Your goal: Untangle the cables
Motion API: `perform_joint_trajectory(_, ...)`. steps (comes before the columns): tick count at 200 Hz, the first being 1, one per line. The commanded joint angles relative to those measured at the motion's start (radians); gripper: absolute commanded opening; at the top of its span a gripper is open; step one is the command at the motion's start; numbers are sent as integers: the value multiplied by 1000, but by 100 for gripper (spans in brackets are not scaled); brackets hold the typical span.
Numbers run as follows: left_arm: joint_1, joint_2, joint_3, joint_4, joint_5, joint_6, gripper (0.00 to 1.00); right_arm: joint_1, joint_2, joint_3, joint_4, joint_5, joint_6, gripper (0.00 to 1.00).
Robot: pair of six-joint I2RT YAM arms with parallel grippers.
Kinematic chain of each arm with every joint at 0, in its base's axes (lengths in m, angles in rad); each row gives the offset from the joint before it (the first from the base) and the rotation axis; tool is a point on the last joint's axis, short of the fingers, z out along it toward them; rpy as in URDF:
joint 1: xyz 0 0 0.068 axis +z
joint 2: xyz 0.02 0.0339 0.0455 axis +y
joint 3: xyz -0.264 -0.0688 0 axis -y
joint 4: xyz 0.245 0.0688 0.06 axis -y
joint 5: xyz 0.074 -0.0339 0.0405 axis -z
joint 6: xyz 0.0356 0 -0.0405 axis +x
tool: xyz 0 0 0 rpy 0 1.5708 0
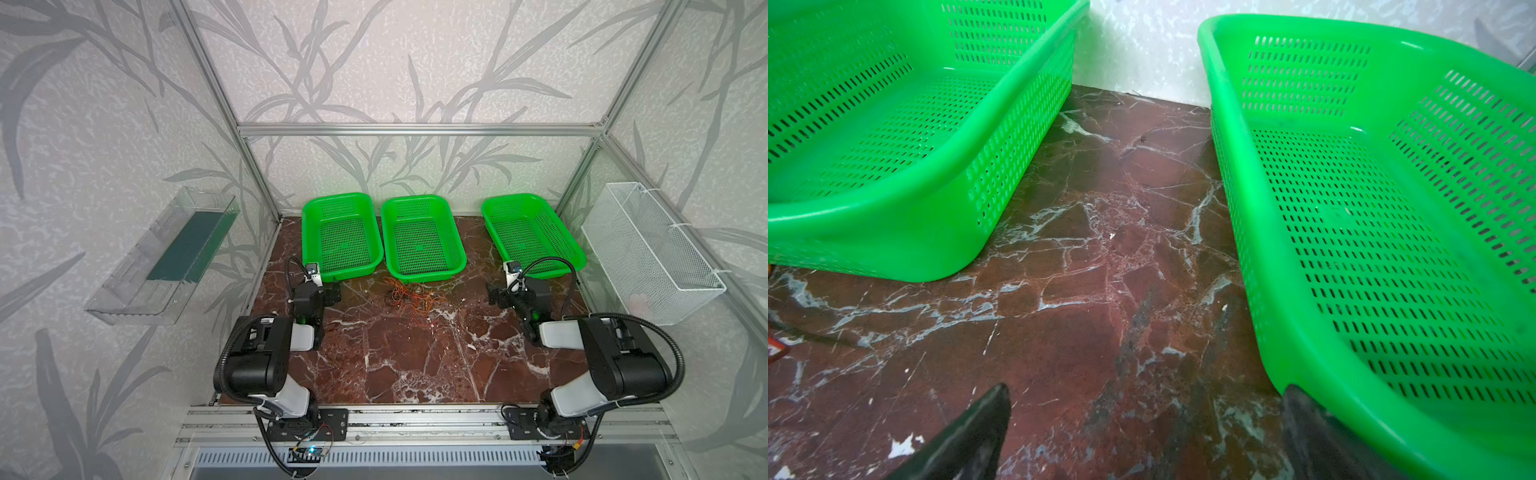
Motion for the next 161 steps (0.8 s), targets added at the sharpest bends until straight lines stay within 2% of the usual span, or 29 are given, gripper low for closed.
perform_joint_trajectory(1, -3, -2, 15, 25, 2, -9, 99, 2, -10, 9, 15, -12, 0, 99)
perform_joint_trajectory(95, -3, -3, 12, 28, 1, -11, 99, 1, -8, 10, 16, -10, 1, 99)
perform_joint_trajectory(121, -1, -1, 26, 3, -55, -32, 99, 1, -10, 9, 14, -12, 1, 99)
perform_joint_trajectory(161, -2, -7, 31, -12, -55, -33, 99, 1, -10, 9, 14, -13, 1, 99)
